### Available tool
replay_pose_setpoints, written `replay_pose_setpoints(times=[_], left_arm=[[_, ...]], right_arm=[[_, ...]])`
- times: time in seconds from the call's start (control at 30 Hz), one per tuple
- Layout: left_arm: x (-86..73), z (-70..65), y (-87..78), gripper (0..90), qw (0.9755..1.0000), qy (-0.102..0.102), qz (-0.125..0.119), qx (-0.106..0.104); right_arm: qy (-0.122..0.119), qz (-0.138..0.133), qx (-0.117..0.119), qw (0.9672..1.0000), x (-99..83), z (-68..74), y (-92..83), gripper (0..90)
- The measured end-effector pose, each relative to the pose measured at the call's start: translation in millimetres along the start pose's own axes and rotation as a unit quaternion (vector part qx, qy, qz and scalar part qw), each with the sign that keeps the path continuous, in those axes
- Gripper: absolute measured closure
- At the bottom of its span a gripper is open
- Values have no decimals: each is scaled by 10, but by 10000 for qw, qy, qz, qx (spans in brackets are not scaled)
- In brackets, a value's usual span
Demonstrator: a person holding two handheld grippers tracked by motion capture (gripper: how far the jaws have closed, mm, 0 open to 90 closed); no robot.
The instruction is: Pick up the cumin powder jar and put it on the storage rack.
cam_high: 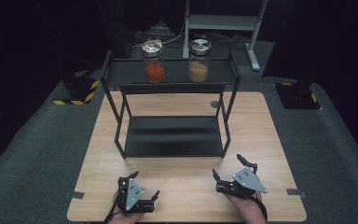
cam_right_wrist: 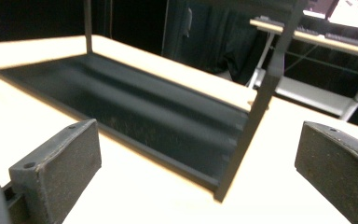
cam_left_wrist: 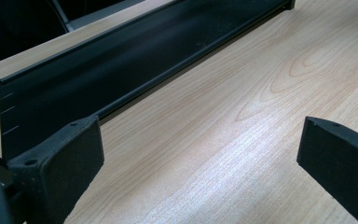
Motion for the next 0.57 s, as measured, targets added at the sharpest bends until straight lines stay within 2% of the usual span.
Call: replay_pose_setpoints(times=[0.17, 0.2, 0.3, 0.4, 0.57], left_arm=[[-1, -2, -1, 7, 10000, 5, -2, 6], [-1, -2, -1, 7, 10000, 5, -2, 6], [-1, 0, -1, 7, 10000, -5, -3, 3], [-7, 2, -4, 7, 10000, -36, -19, 9], [2, 0, 2, 7, 10000, -16, 10, 6]], right_arm=[[37, 298, -142, 9994, -163, -30, -21, 0], [37, 298, -142, 9994, -163, -30, -21, 0], [-67, 556, -236, 9982, -208, -40, -26, 0], [-69, 709, -295, 9970, -216, -49, -27, 0], [-30, 673, -320, 9972, -226, -57, -46, 0]])
Point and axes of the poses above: each handheld gripper's, and its own axes: y roughly forward along the jaws, x roughly out of its top, z roughly to its left, the point moved 5 cm from there along y, roughly forward along the jaws, and after that the axes turned 8 degrees about y, right-handed, at the moved point
